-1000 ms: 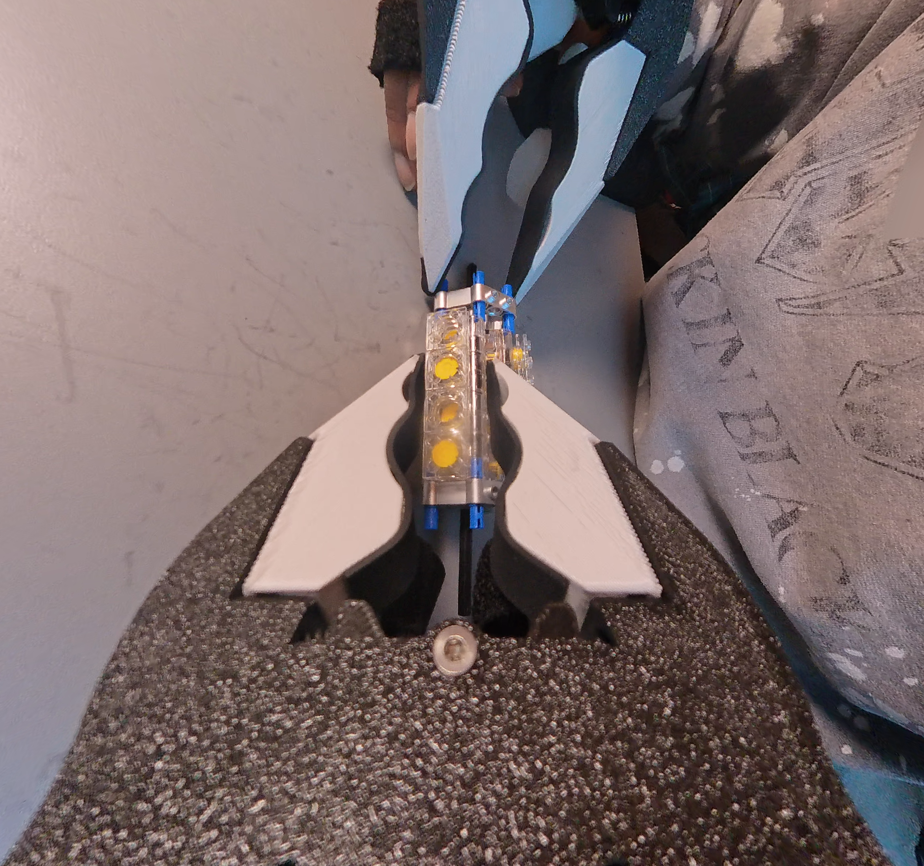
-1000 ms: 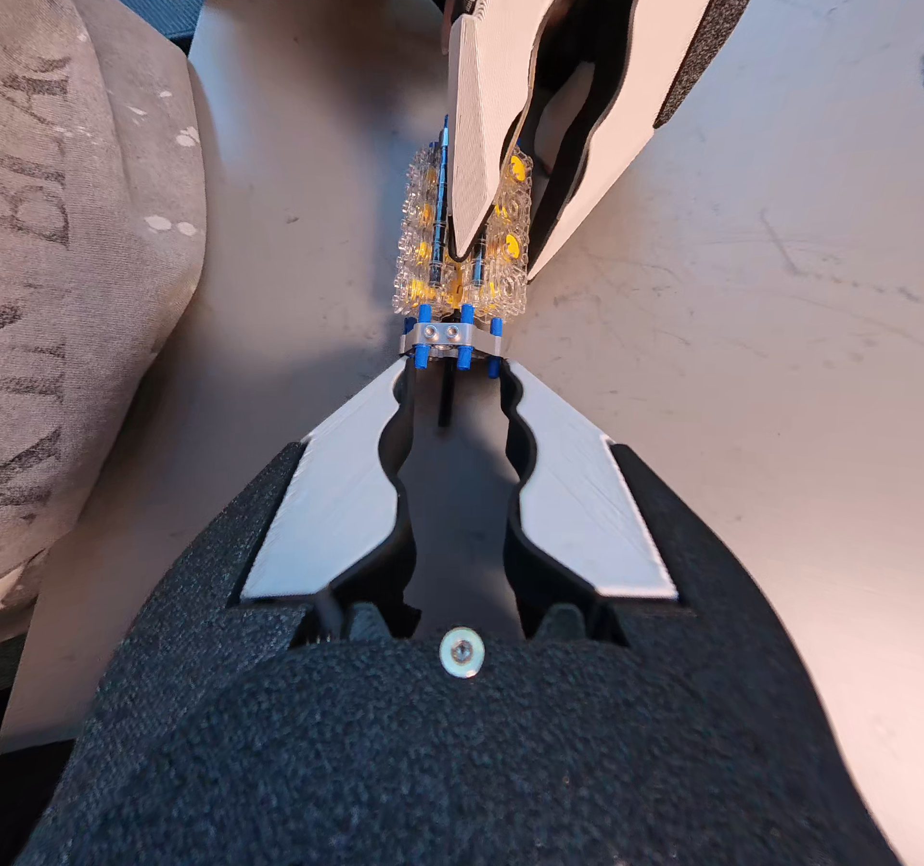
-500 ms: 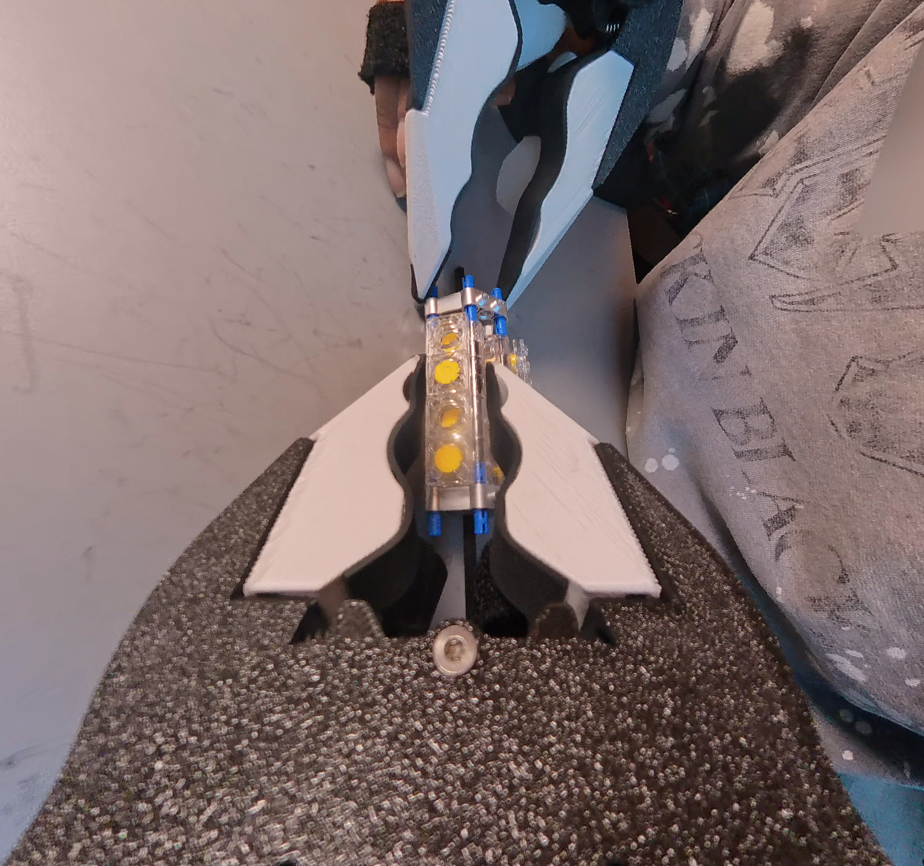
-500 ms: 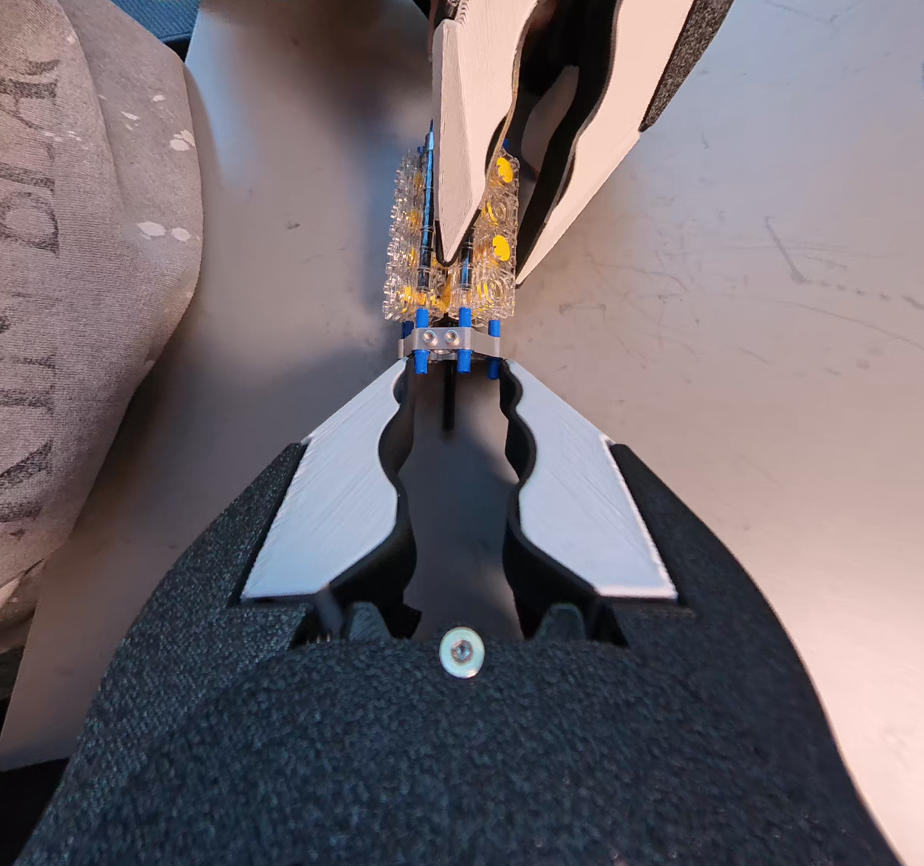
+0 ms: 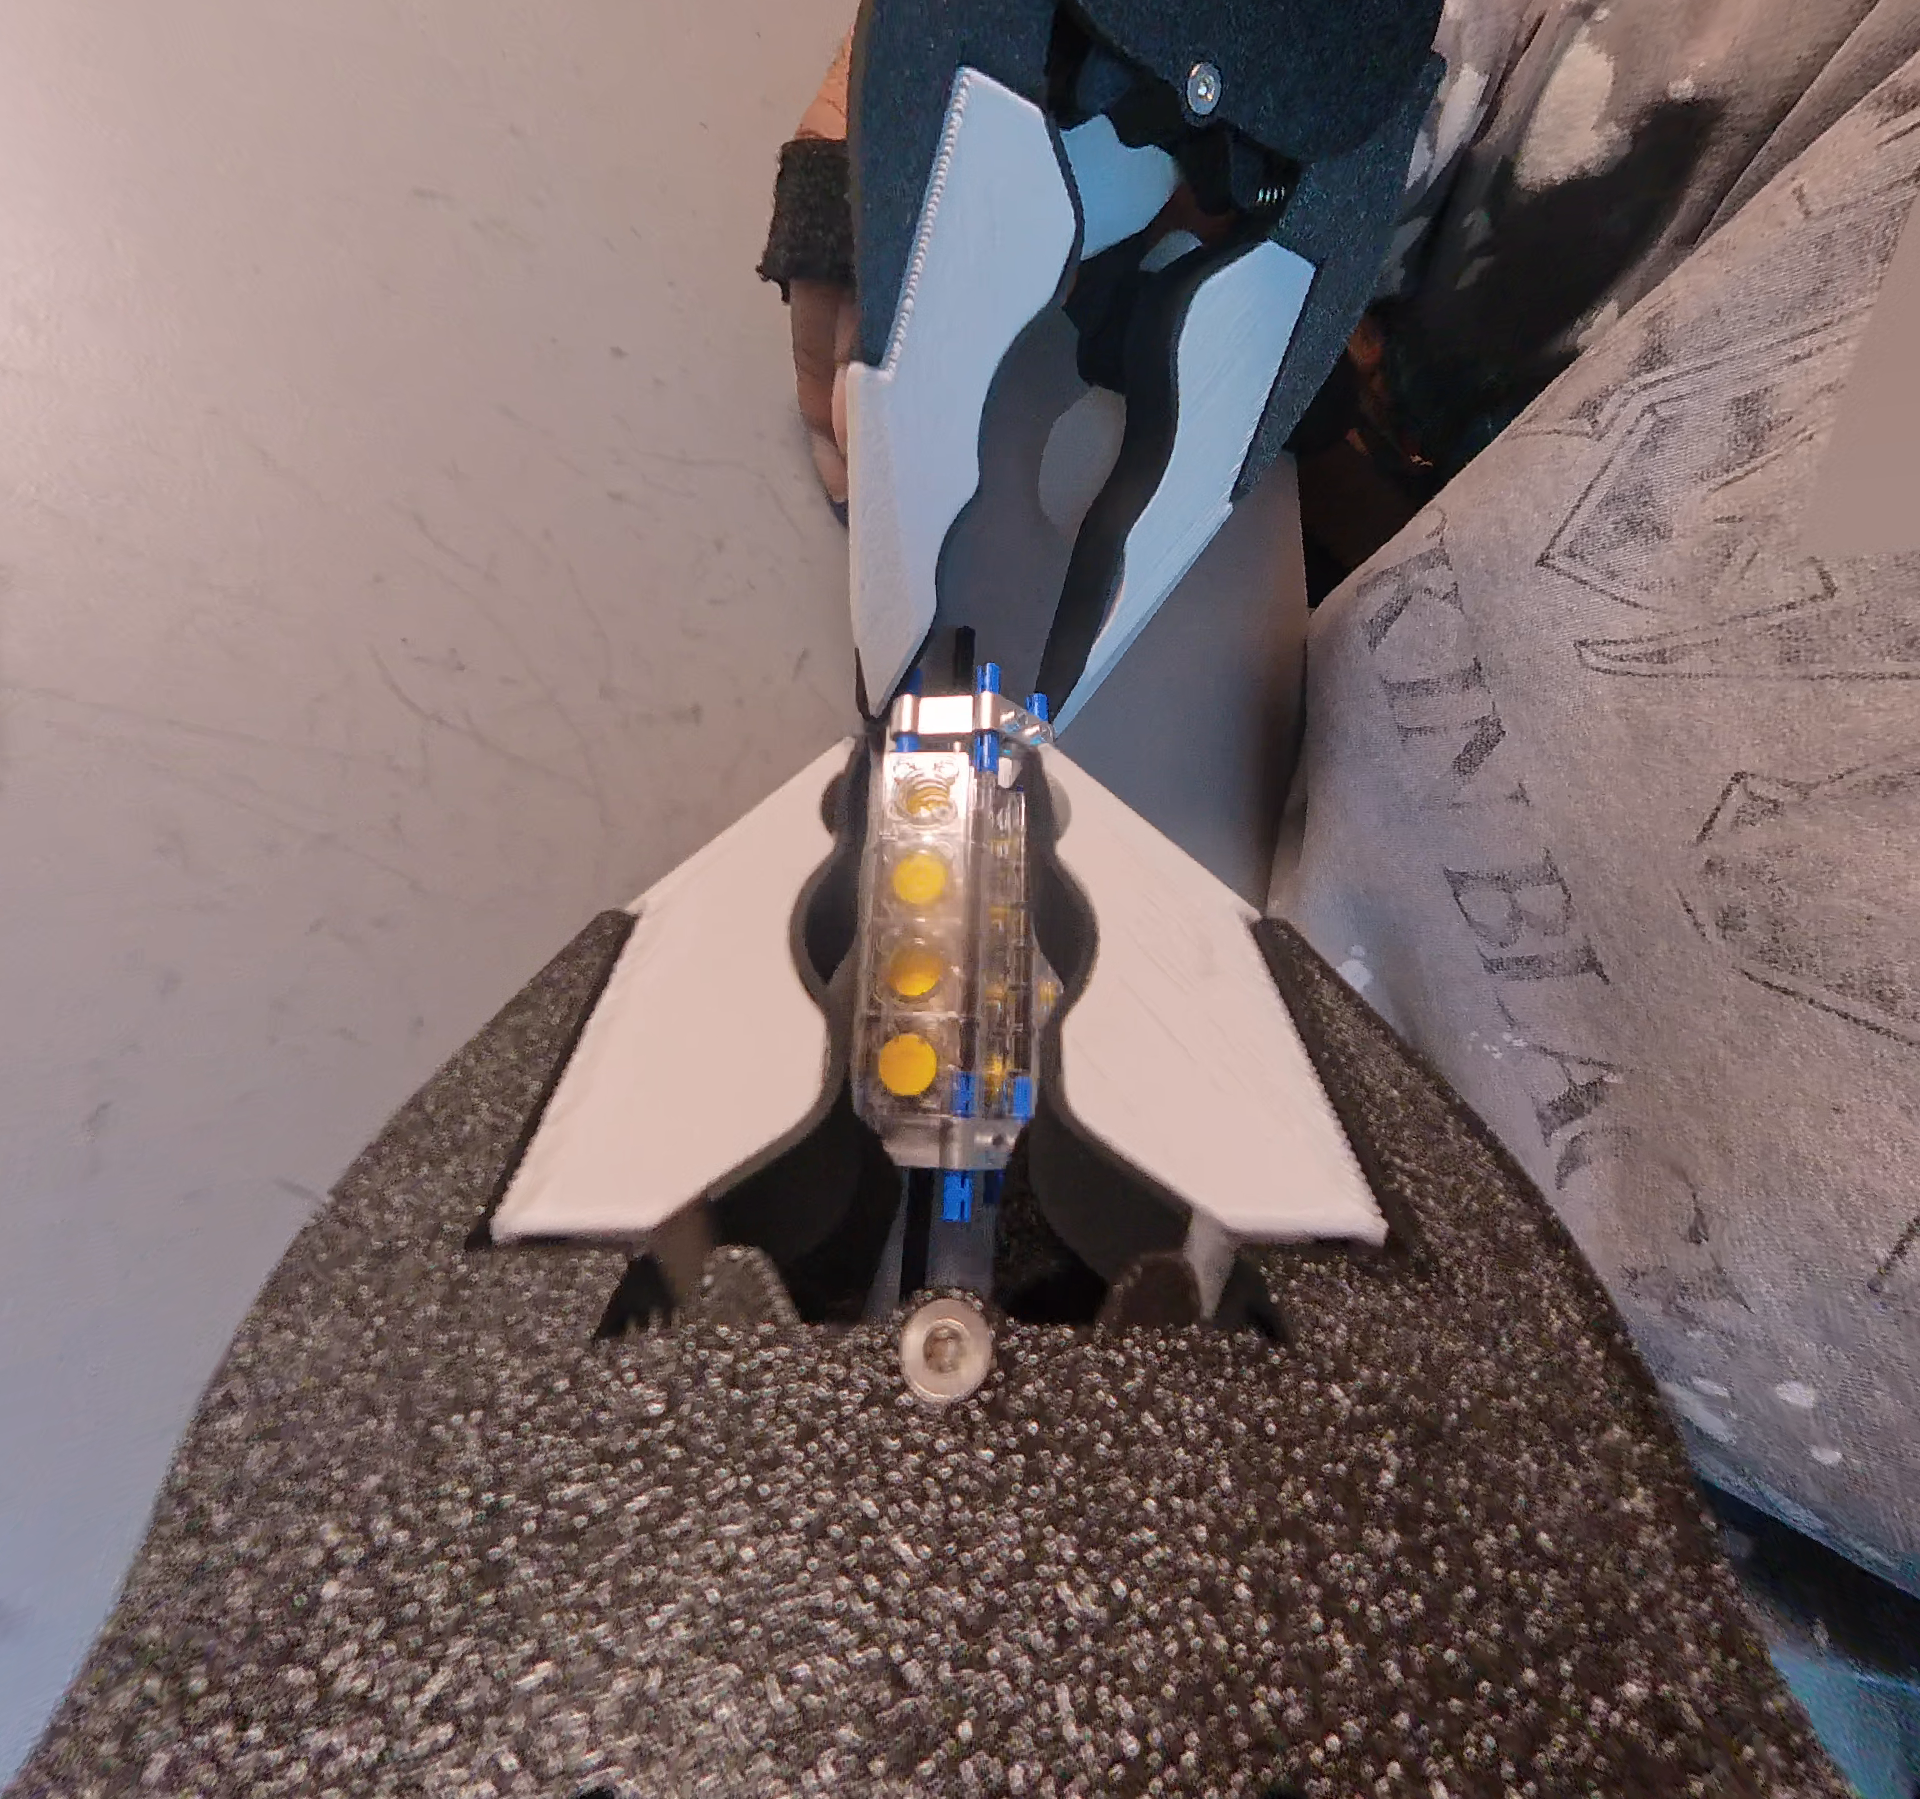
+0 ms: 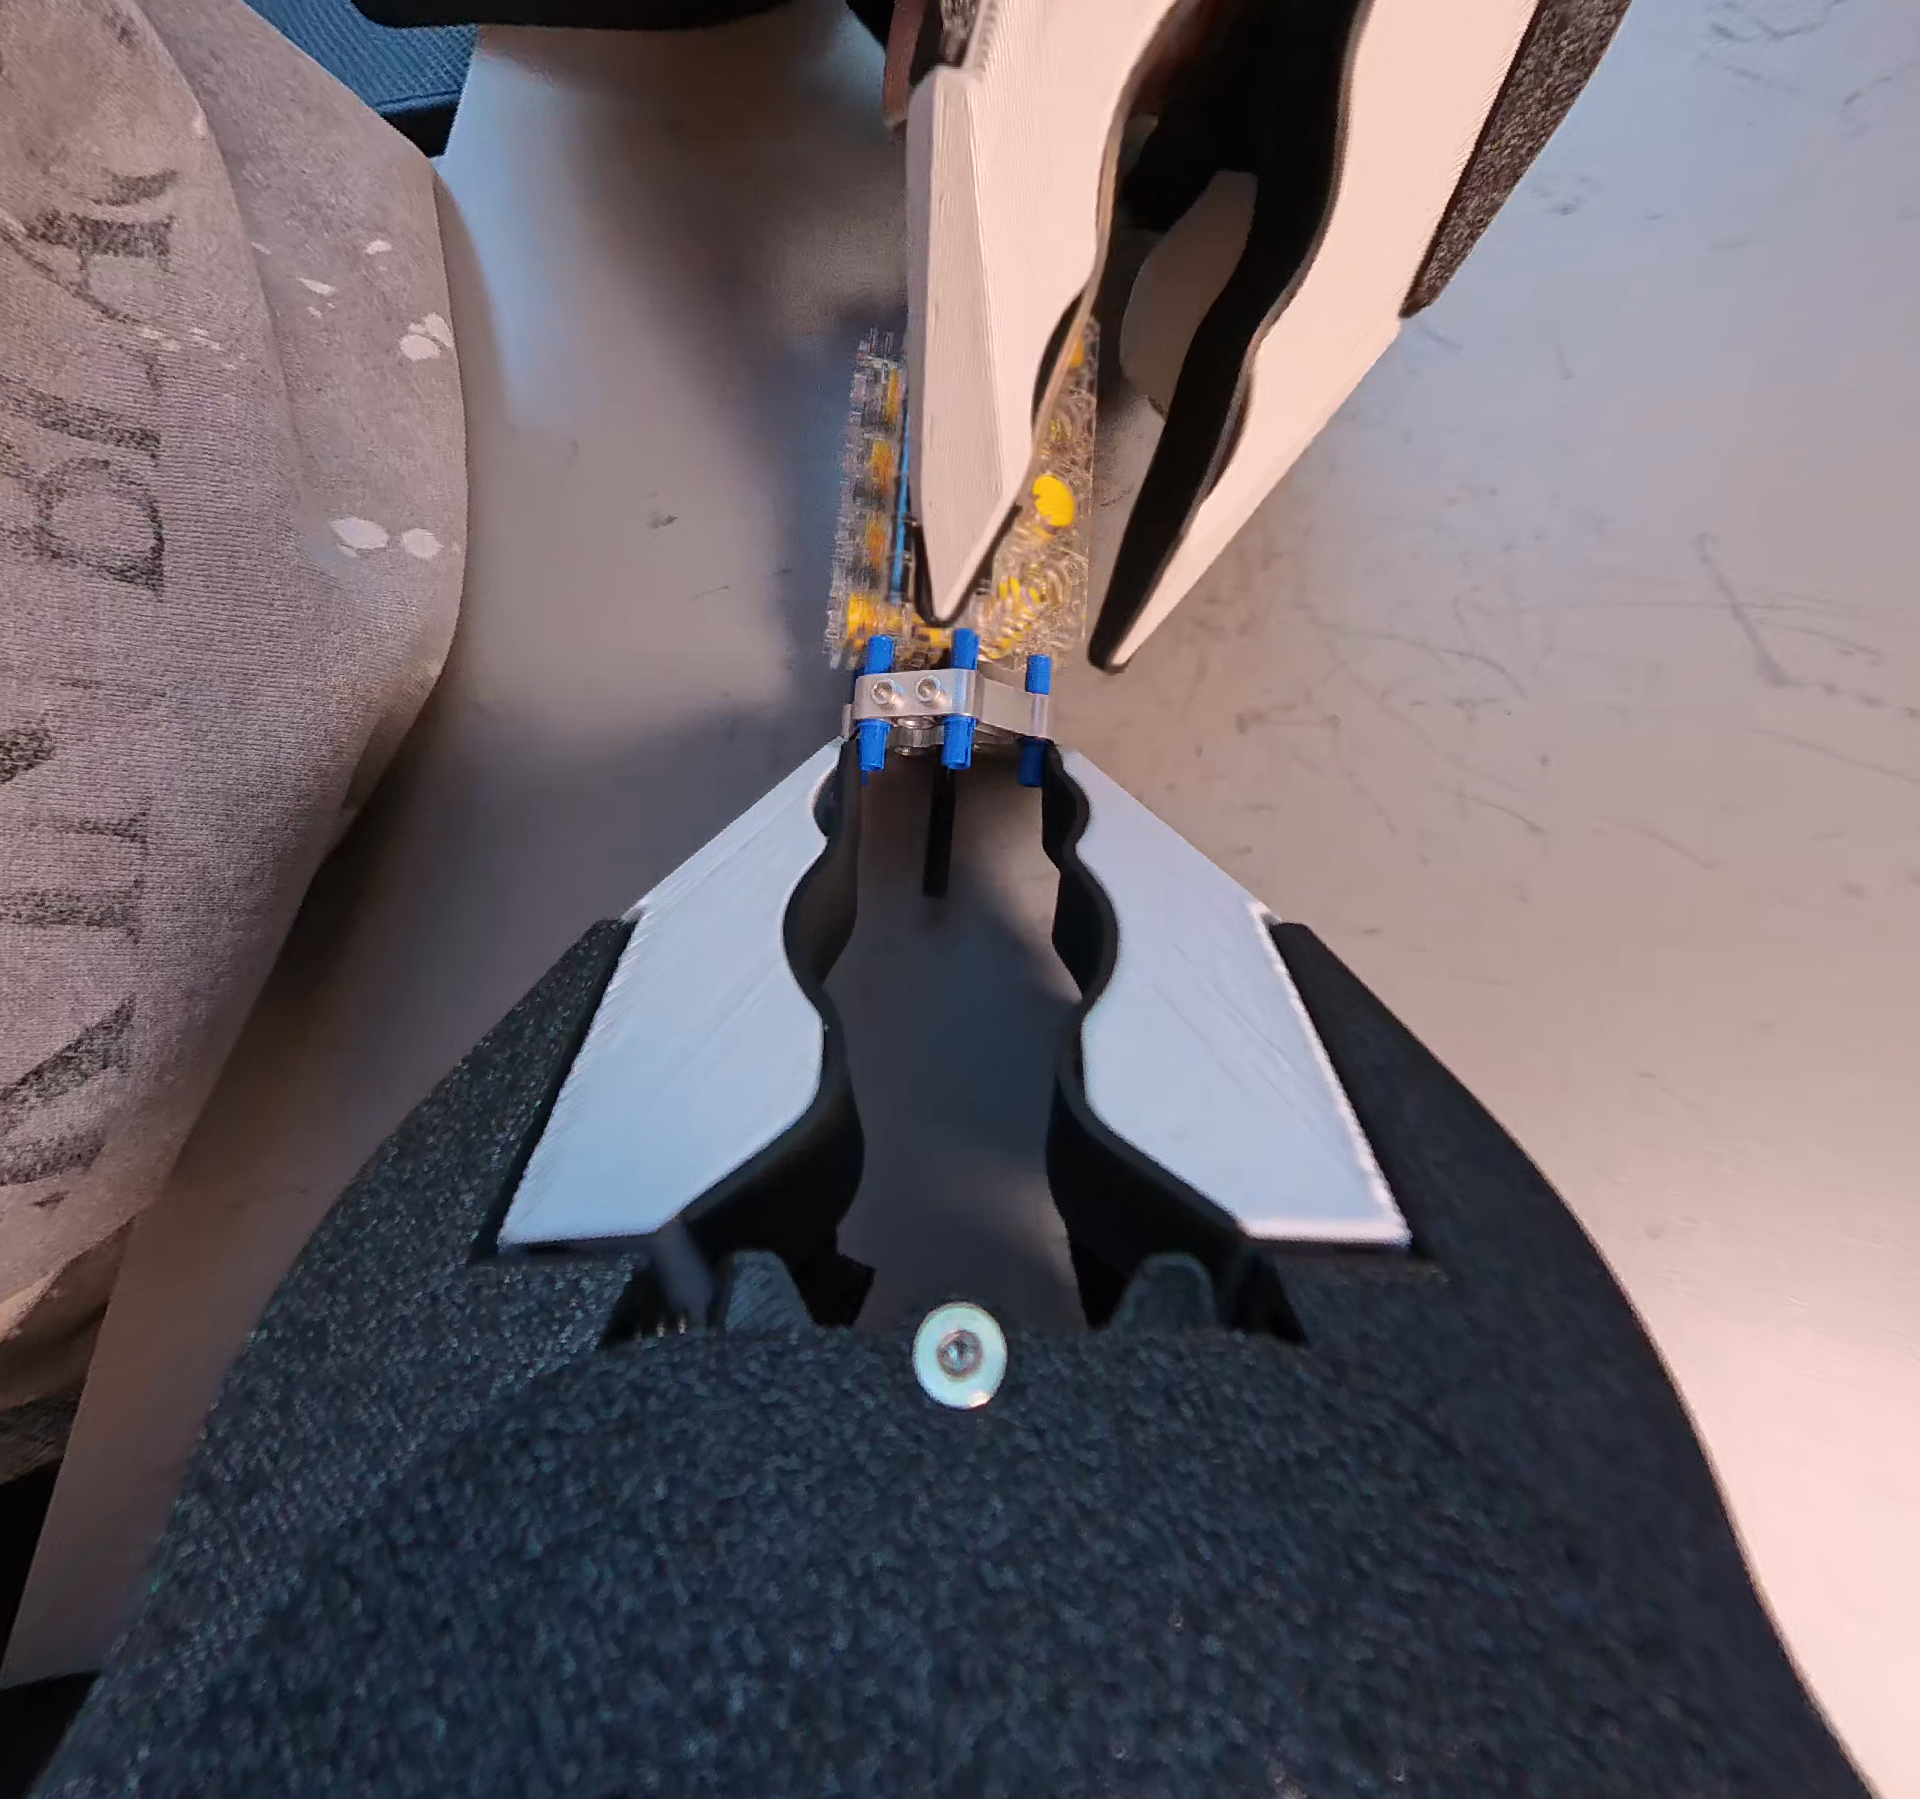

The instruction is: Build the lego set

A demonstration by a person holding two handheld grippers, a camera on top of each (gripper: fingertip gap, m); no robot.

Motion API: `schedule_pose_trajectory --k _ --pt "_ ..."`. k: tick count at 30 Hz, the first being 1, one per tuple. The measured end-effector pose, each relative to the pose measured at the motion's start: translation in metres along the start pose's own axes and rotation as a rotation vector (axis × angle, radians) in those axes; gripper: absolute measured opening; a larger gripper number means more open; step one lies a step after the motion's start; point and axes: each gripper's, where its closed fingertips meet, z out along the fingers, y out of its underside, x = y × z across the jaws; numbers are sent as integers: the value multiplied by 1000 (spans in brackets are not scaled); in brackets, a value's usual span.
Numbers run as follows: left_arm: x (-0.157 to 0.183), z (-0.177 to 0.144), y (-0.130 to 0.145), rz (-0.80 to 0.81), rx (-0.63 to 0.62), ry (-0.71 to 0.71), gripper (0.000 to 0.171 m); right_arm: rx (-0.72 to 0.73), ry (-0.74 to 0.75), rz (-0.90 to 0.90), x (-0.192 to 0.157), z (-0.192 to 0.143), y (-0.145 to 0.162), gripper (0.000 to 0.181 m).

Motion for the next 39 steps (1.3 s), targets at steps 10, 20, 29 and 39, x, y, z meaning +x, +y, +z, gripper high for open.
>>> schedule_pose_trajectory --k 10,20,29,39 --pt "-1 -10 25 -16 -168 26 23 2 3 -10 0 1 -1 32" --pt "3 -8 21 11 -77 40 22 -23 1 -26 -3 1 0 32" --pt "3 -8 17 -48 -7 42 22 -33 -13 5 -4 1 1 32" --pt "6 -5 17 -54 -48 -7 21 -42 -25 -11 -7 1 2 31"
